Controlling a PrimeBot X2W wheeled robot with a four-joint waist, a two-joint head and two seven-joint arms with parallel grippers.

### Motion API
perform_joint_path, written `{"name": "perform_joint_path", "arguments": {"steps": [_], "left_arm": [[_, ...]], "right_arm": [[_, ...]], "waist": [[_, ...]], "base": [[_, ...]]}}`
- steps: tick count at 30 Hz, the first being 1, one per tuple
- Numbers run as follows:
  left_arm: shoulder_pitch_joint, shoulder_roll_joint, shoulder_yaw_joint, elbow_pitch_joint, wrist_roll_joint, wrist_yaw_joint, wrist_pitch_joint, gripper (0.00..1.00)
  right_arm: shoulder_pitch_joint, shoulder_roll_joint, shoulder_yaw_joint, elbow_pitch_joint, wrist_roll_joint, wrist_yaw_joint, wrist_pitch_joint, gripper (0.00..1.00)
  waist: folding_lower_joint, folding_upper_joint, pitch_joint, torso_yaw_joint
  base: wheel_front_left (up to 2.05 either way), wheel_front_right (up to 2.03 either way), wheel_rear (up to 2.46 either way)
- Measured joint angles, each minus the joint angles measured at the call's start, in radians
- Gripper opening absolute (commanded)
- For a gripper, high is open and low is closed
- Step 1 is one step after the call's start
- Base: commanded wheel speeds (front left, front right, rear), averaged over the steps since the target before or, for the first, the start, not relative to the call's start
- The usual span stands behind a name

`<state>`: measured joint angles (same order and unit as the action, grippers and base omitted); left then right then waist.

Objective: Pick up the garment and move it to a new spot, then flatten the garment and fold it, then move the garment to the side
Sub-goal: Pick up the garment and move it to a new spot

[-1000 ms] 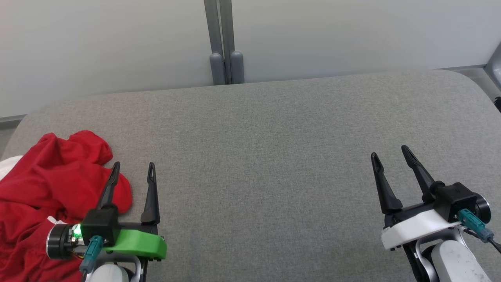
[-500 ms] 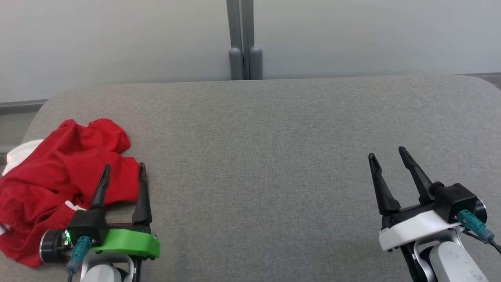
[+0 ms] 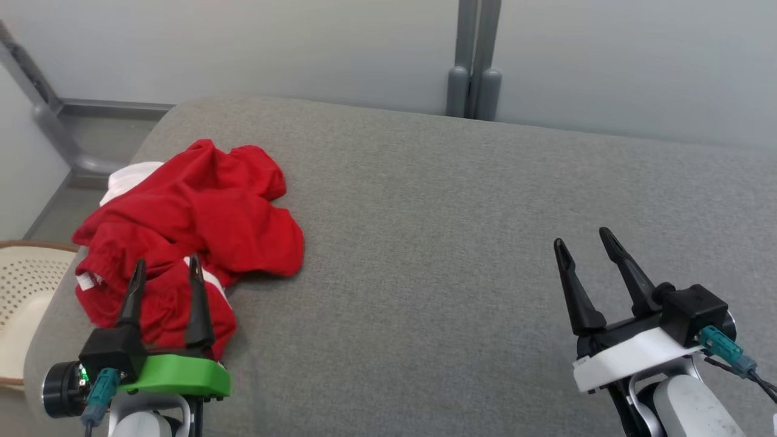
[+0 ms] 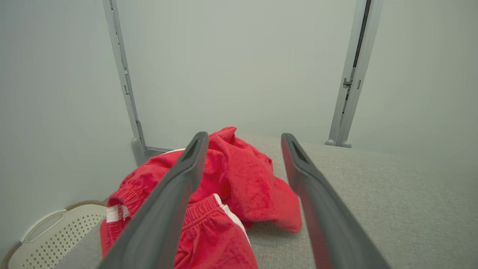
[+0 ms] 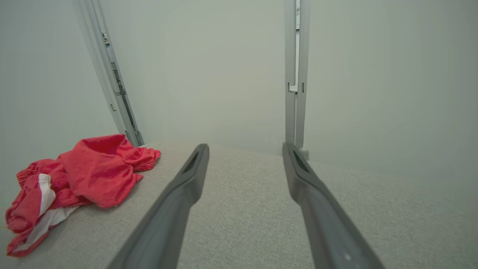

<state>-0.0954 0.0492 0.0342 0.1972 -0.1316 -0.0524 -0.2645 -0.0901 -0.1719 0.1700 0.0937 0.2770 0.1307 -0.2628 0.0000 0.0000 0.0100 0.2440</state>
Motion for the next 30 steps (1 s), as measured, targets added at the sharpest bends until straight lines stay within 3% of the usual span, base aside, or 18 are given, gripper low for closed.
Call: {"name": "perform_joint_path", "arguments": {"steps": [13, 23, 27, 30], "left_arm": [[0.014, 0.0, 0.049, -0.005, -0.008, 0.004, 0.0, 1.0], [0.013, 0.0, 0.064, 0.004, -0.011, 0.009, 0.0, 1.0], [-0.019, 0.0, 0.063, 0.038, -0.062, 0.002, 0.001, 1.0], [-0.094, 0.016, 0.061, 0.063, -0.075, -0.001, 0.086, 1.0]], "right_arm": [[-0.008, -0.006, 0.039, -0.007, 0.03, 0.0, 0.0, 1.0], [-0.017, -0.015, 0.066, -0.015, 0.038, 0.0, 0.0, 1.0], [-0.021, -0.023, 0.076, -0.027, 0.039, 0.0, 0.0, 1.0], [-0.039, -0.034, 0.086, -0.042, 0.04, 0.0, 0.0, 1.0]], "waist": [[0.0, 0.0, 0.014, 0.14], [0.0, 0.0, 0.027, 0.124], [0.0, 0.0, 0.035, 0.114], [0.0, 0.0, 0.048, 0.106]], "base": [[0.0, 0.0, 0.0], [0.0, 0.0, 0.0], [0.0, 0.0, 0.0], [0.0, 0.0, 0.0]]}}
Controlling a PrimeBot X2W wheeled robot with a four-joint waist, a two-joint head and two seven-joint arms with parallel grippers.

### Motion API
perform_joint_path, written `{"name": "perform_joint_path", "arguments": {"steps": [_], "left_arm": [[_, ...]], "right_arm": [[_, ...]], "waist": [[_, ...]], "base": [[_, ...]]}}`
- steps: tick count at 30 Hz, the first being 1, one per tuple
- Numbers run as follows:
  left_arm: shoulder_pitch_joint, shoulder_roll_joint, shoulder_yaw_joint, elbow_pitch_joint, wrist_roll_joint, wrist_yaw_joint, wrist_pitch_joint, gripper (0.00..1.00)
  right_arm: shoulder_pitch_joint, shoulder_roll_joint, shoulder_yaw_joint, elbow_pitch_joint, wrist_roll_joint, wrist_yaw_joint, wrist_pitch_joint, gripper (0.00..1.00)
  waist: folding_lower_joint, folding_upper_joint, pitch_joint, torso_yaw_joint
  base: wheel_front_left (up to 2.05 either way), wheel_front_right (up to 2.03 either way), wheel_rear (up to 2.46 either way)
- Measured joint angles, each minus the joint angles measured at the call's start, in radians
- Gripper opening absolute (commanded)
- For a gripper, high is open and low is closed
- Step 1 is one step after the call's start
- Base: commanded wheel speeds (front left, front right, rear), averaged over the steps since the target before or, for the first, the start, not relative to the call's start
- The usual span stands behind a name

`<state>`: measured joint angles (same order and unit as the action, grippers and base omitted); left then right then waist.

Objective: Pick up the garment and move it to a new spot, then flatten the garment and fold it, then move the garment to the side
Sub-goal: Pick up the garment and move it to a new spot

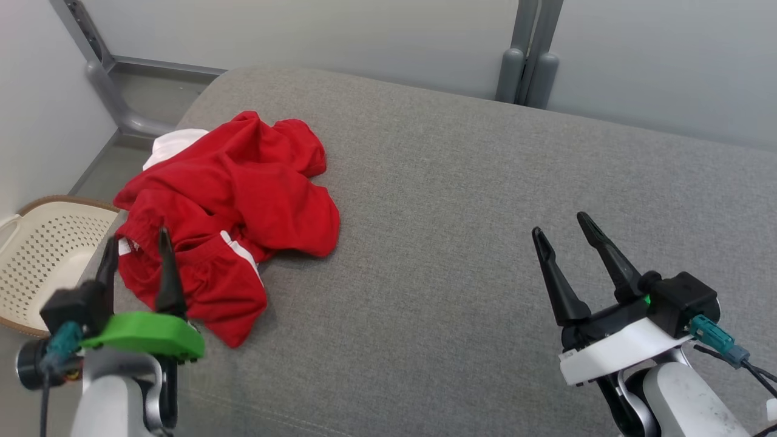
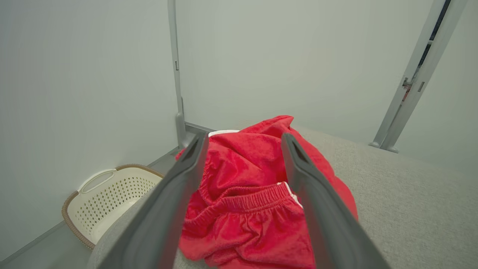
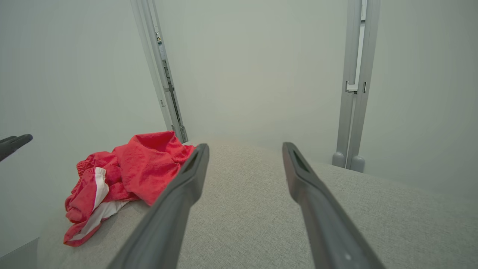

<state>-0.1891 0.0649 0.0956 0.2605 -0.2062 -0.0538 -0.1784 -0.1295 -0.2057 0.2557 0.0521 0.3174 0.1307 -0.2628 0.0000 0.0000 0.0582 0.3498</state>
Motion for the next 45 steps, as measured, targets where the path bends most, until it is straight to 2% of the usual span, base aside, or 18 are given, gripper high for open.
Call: {"name": "perform_joint_path", "arguments": {"steps": [6, 16, 22, 30, 31, 32, 33, 39, 45], "left_arm": [[-0.195, 0.075, 0.001, 0.07, -0.046, -0.017, 0.264, 1.0], [-0.483, 0.184, 0.013, 0.269, -0.153, -0.044, 0.613, 1.0], [-0.577, 0.233, 0.004, 0.391, -0.167, -0.05, 0.738, 1.0], [-0.627, 0.286, -0.011, 0.545, -0.151, -0.007, 0.871, 1.0], [-0.632, 0.296, -0.013, 0.557, -0.148, -0.005, 0.878, 0.84], [-0.636, 0.305, -0.013, 0.566, -0.148, -0.003, 0.886, 0.15], [-0.641, 0.312, -0.013, 0.575, -0.149, -0.003, 0.891, 0.0], [-0.648, 0.326, -0.027, 0.579, -0.144, -0.013, 0.855, 0.0], [-0.65, 0.356, -0.047, 0.517, -0.143, -0.045, 0.771, 0.0]], "right_arm": [[-0.044, -0.019, 0.036, -0.041, -0.002, 0.0, 0.0, 1.0], [-0.134, -0.04, 0.107, -0.077, 0.007, 0.0, 0.0, 1.0], [-0.185, -0.036, 0.149, -0.091, 0.042, 0.0, 0.0, 1.0], [-0.203, -0.037, 0.166, -0.081, 0.05, 0.0, 0.0, 1.0], [-0.203, -0.037, 0.167, -0.078, 0.05, 0.0, 0.0, 1.0], [-0.203, -0.036, 0.168, -0.076, 0.049, 0.0, 0.0, 1.0], [-0.202, -0.034, 0.17, -0.074, 0.049, 0.0, 0.0, 1.0], [-0.188, -0.022, 0.166, -0.063, 0.049, 0.0, 0.0, 1.0], [-0.176, -0.008, 0.165, -0.06, 0.06, 0.0, 0.0, 1.0]], "waist": [[0.0, 0.0, 0.038, -0.031], [0.0, 0.0, 0.129, -0.128], [0.0001, 0.0, 0.186, -0.196], [0.0001, 0.0, 0.244, -0.279], [0.0001, 0.0, 0.248, -0.287], [0.0001, 0.0, 0.251, -0.294], [0.0001, 0.0001, 0.253, -0.301], [0.0001, 0.0, 0.233, -0.313], [0.0001, 0.0, 0.189, -0.319]], "base": [[0.0, 0.0, 0.0], [0.0, 0.0, 0.0], [0.0, 0.0, 0.0], [0.0, 0.0, 0.0], [0.0, 0.0, 0.0], [0.0, 0.0, 0.0], [0.0, 0.0, 0.0], [0.0, 0.0, 0.0], [0.0, 0.0, 0.0]]}}
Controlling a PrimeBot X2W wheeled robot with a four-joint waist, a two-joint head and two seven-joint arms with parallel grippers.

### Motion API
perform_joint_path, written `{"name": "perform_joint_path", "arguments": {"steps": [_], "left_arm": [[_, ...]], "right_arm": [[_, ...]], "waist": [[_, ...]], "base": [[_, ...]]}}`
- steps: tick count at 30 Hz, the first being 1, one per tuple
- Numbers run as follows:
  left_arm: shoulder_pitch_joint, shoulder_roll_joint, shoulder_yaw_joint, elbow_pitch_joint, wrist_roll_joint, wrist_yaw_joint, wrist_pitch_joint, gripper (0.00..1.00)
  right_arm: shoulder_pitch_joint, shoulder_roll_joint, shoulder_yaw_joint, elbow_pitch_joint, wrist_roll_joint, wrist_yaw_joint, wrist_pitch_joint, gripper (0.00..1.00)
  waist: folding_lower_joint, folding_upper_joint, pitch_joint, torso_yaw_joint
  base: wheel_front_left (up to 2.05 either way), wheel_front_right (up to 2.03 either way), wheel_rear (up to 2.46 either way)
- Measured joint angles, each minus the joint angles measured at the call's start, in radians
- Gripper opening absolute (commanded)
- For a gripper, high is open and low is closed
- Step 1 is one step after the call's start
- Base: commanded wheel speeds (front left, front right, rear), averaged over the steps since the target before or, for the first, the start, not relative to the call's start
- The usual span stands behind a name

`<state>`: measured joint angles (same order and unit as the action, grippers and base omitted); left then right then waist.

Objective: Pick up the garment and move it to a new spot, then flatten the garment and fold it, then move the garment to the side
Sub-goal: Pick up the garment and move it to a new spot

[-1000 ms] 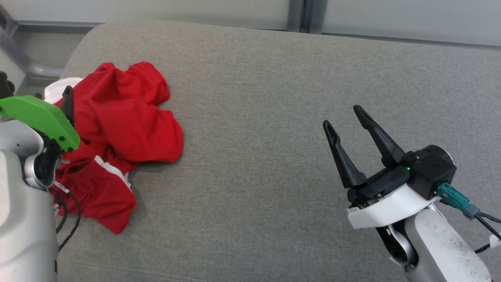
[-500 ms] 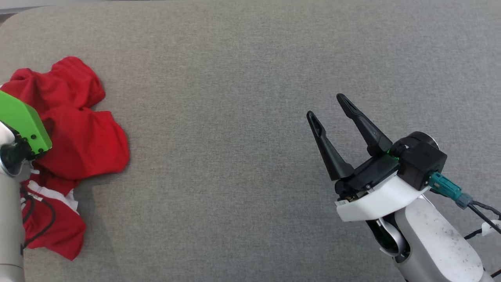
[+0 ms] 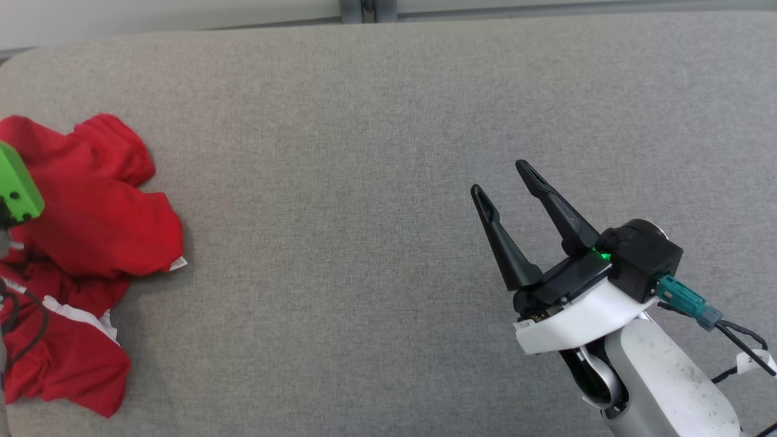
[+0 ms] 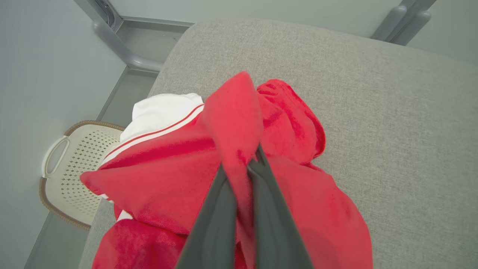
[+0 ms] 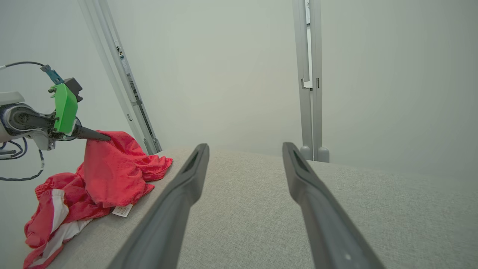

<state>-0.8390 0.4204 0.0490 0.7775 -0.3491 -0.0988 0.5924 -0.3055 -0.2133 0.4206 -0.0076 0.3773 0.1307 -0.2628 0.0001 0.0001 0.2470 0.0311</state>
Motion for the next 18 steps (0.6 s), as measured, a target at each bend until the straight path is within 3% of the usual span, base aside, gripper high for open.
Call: {"name": "perform_joint_path", "arguments": {"steps": [6, 11, 18], "left_arm": [[-0.008, -0.037, -0.042, -0.139, -0.074, -0.025, -0.03, 0.0], [0.007, -0.073, -0.133, -0.323, -0.161, -0.029, -0.021, 0.0], [0.101, -0.096, -0.228, -0.579, -0.268, -0.03, -0.019, 0.0]], "right_arm": [[0.046, 0.017, -0.038, 0.0, 0.027, 0.0, 0.0, 1.0], [0.08, 0.017, -0.056, -0.001, 0.028, 0.0, 0.0, 1.0], [0.123, 0.014, -0.086, -0.005, 0.024, 0.0, 0.0, 1.0]], "waist": [[-0.0001, 0.0, -0.059, -0.011], [-0.0002, 0.0, -0.111, -0.032], [-0.0002, 0.0, -0.164, -0.106]], "base": [[0.0, 0.0, 0.0], [0.0, 0.0, 0.0], [0.0, 0.0, 0.0]]}}
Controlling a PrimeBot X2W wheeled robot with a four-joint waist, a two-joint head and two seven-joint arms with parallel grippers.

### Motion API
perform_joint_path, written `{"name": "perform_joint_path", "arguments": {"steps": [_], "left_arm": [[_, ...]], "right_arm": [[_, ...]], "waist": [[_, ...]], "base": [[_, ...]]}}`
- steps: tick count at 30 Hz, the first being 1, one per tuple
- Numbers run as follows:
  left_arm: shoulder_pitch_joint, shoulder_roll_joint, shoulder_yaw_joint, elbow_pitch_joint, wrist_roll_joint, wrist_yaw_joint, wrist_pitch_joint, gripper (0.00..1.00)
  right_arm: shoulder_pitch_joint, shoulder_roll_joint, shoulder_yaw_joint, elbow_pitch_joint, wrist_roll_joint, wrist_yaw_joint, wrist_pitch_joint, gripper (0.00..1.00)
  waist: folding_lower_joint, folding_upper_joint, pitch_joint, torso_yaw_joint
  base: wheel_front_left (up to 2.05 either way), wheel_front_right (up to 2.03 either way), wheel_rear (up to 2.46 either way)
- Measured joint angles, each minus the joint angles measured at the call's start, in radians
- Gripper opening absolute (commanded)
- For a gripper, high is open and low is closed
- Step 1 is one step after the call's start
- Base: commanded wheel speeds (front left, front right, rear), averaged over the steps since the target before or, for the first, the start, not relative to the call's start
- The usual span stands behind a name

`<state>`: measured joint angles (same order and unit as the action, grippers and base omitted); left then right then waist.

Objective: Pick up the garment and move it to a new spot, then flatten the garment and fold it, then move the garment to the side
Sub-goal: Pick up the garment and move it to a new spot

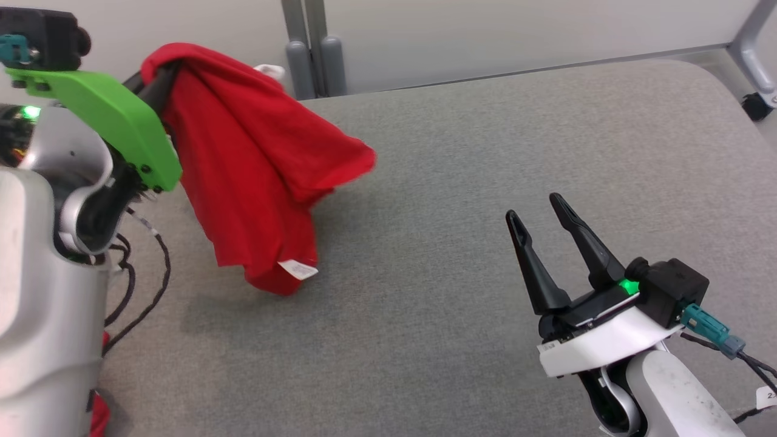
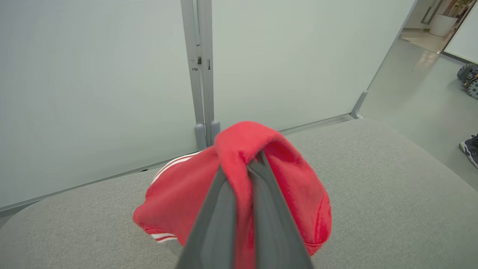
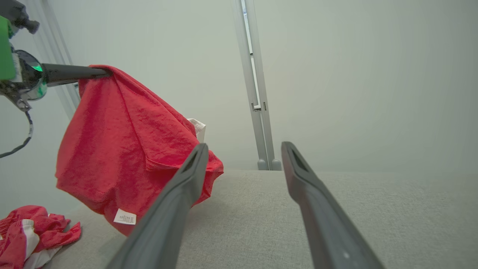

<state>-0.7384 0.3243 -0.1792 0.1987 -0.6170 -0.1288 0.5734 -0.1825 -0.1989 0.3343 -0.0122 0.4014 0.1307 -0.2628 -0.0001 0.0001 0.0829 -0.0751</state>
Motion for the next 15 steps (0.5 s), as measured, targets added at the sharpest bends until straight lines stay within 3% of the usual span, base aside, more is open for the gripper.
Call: {"name": "perform_joint_path", "arguments": {"steps": [8, 15], "left_arm": [[0.157, -0.085, -0.088, -0.107, 0.025, 0.004, -0.104, 0.0], [0.285, -0.13, -0.179, 0.079, 0.177, 0.038, -0.318, 0.0]], "right_arm": [[0.03, -0.006, -0.031, -0.005, -0.005, 0.0, 0.0, 1.0], [0.033, -0.002, -0.034, -0.005, -0.008, 0.0, 0.0, 1.0]], "waist": [[0.0, 0.0, -0.033, -0.108], [0.0, 0.0, -0.029, -0.184]], "base": [[0.0, 0.0, 0.0], [0.0, 0.0, 0.0]]}}
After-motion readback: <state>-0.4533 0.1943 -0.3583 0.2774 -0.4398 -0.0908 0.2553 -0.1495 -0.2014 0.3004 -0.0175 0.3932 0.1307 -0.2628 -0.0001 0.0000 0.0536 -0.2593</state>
